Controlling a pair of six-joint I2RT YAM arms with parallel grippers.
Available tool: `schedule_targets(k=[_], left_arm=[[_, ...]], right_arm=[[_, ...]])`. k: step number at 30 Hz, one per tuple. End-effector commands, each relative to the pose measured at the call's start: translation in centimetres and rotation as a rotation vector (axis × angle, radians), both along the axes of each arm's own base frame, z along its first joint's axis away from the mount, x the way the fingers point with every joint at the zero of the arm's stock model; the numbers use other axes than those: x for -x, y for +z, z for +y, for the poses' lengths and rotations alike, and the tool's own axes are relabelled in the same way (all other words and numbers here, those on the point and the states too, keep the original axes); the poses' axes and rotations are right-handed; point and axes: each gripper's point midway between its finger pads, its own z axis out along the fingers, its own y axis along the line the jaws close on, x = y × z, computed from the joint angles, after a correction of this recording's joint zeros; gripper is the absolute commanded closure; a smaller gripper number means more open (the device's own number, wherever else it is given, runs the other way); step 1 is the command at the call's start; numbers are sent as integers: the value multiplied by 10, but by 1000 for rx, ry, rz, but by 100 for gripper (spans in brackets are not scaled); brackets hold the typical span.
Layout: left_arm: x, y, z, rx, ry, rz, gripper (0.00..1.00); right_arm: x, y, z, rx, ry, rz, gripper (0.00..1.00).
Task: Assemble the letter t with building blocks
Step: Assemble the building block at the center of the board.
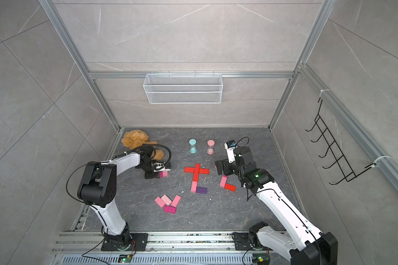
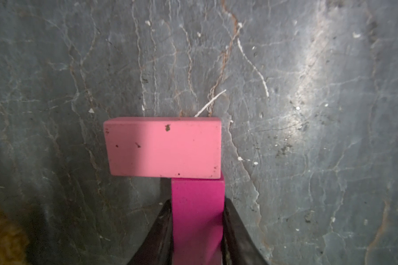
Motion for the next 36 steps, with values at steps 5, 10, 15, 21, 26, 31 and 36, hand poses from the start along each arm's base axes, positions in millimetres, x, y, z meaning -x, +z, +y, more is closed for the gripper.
schedule_targets(k=[5, 10, 15, 21, 26, 31, 36], left_arm=[[29, -17, 9, -49, -21, 101, 80], [29, -18, 9, -51, -11, 102, 73], [28, -18, 9, -47, 3, 109, 70], [27, -17, 7, -41, 24, 127, 50], [25, -15, 7, -38, 39, 127, 48], [23, -16, 7, -43, 46, 115, 48], [19, -18, 9, -55, 51, 107, 50]], right_arm=[[-2, 17, 0, 1, 3, -45, 0], [-1, 18, -1, 1, 1, -45, 0], [-1, 18, -1, 1, 1, -47, 0], [-1, 18, -1, 3, 2, -47, 0], [-1, 17, -1, 2, 1, -45, 0], [-1, 17, -1, 3, 1, -45, 0], [-1, 17, -2, 5, -1, -48, 0]])
